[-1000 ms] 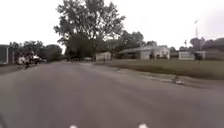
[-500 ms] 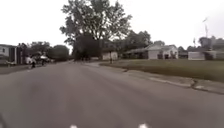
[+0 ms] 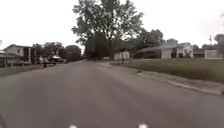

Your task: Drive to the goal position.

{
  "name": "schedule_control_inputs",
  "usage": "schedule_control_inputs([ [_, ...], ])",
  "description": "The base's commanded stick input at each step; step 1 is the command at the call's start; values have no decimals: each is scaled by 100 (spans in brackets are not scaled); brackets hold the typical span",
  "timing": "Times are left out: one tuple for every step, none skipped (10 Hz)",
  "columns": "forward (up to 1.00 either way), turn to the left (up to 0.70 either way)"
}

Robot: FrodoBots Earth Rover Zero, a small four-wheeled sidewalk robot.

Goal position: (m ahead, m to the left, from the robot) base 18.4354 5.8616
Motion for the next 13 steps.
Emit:
schedule_control_inputs([
  [100, 0],
  [100, 0],
  [100, 0],
  [100, 0],
  [100, -4],
  [100, -18],
  [100, -33],
  [100, -26],
  [100, -8],
  [100, 0],
  [100, 0],
  [100, 0],
  [100, 0],
])
